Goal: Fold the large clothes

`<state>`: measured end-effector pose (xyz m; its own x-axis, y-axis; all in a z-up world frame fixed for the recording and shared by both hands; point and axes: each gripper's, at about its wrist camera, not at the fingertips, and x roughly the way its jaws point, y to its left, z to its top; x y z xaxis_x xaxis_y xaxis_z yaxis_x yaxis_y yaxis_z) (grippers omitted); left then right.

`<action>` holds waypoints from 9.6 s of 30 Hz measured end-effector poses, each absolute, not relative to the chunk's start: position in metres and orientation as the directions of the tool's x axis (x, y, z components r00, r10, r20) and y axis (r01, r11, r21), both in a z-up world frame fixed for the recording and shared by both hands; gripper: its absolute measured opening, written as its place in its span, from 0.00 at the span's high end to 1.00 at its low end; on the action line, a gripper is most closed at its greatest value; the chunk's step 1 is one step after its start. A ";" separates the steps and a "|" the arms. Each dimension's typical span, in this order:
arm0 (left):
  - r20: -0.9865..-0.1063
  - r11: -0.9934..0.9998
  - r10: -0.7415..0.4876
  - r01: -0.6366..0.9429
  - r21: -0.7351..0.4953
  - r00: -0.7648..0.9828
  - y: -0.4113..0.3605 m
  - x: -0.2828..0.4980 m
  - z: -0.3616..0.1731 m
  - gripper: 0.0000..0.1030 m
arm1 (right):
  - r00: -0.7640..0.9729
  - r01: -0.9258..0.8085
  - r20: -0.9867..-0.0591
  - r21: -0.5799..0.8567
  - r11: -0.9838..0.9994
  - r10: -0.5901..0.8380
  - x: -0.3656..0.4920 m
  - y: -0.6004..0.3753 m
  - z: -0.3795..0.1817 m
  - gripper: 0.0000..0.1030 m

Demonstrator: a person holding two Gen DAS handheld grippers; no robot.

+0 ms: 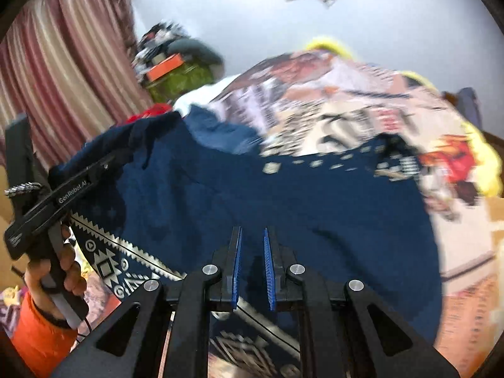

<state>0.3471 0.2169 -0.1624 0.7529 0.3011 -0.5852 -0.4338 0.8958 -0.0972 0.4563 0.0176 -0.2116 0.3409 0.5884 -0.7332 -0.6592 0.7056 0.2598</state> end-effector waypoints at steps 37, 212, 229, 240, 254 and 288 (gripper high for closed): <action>-0.831 0.950 -0.125 0.307 0.058 0.542 -0.083 0.425 -0.217 0.67 | 0.505 -0.270 -0.783 0.255 0.928 0.363 0.413 -0.247 -0.193 0.92; -0.720 0.969 0.063 -0.216 -0.122 0.691 0.363 0.397 -0.159 0.19 | 0.363 -0.676 -0.709 0.246 0.695 0.605 0.550 0.134 -0.189 0.27; -0.800 0.971 0.127 -0.239 -0.021 0.586 0.343 0.342 -0.218 0.12 | 0.398 -0.722 -0.798 0.032 0.691 0.453 0.508 0.172 -0.255 0.20; -0.700 0.955 0.183 -0.295 -0.040 0.690 0.314 0.280 -0.146 0.12 | 0.497 -0.732 -0.683 0.001 0.681 0.536 0.438 0.108 -0.175 0.20; -0.327 0.976 0.156 -0.196 -0.093 0.932 0.214 0.149 0.013 0.12 | 0.575 -0.784 -0.306 0.059 0.618 0.758 0.277 0.028 -0.010 0.20; -0.201 0.944 0.281 -0.308 -0.118 0.938 0.168 0.064 0.016 0.00 | 0.696 -0.709 -0.141 0.014 0.705 0.704 0.154 -0.014 -0.002 0.00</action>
